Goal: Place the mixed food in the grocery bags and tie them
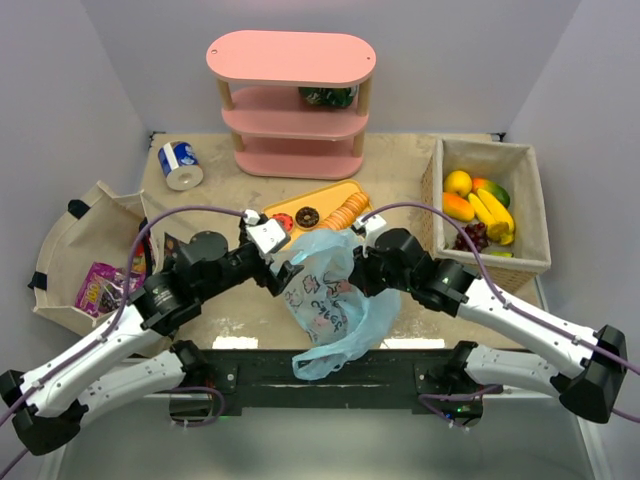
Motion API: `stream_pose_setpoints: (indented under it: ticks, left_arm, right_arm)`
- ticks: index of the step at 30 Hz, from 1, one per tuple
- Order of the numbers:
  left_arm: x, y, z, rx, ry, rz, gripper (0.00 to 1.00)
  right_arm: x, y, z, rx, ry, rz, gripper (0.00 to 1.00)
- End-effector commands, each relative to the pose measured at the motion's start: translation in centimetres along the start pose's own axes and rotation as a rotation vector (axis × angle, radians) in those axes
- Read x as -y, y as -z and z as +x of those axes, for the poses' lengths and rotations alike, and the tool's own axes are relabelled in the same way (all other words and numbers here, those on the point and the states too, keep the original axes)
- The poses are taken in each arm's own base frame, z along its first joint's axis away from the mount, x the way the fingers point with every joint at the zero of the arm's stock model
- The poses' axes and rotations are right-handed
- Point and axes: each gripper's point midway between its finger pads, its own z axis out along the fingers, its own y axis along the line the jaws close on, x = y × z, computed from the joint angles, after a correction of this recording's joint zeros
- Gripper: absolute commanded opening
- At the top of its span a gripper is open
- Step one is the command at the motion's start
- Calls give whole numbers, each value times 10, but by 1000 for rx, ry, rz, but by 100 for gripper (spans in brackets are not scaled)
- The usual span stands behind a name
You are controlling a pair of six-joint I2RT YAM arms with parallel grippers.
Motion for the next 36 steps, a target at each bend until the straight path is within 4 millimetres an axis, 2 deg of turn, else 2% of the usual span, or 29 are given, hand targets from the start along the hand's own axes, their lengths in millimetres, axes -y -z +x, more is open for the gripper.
stream_pose_setpoints:
  ticks: [1,6,11,16,19,22,23,25,27,28,29,30,31,32,33,35,36]
  left_arm:
    - [-12,7,-16,80,-60,-56,93]
    - [17,-3,4,29,-64,101,80]
    - [21,-8,29,-52,-53,121,78]
    - [20,-4,35,-57,-38,104,78]
    - [17,0,40,-65,-26,81,72]
    - [20,1,42,-52,-17,93,41]
    - [21,0,39,-32,-9,96,18]
    - [24,-3,41,-29,17,104,1]
    - [21,-6,41,-33,56,76,0]
    - [20,-9,42,-43,67,72,0]
    - [20,-11,41,-45,75,68,0]
    - [18,-13,42,-55,80,56,0]
    - [18,-17,40,-68,116,48,0]
    - [16,-19,39,-73,126,42,0]
    - [15,-22,39,-82,149,30,0]
    - [13,-28,38,-100,194,6,0]
    - [13,-30,38,-102,210,5,0]
  right_arm:
    - [-11,5,-13,12,37,-51,0]
    - [-10,3,-17,14,39,-42,0]
    - [-11,3,-24,20,42,-43,0]
    - [-10,0,-27,17,44,-35,0]
    - [-9,0,-28,19,42,-32,0]
    - [-11,2,-32,30,41,-40,0]
    - [-12,2,-33,29,41,-43,0]
    - [-16,6,-41,37,40,-49,24]
    - [-21,16,-59,72,41,-59,52]
    - [-23,23,-66,88,42,-65,75]
    - [-23,28,-74,110,41,-51,84]
    - [-20,41,-91,147,34,-19,91]
    - [-1,41,-102,172,22,93,99]
    - [8,43,-111,176,17,140,99]
    - [25,54,-132,201,-12,203,99]
    - [47,41,-146,177,-36,234,99]
    - [72,44,-166,222,-82,282,99]
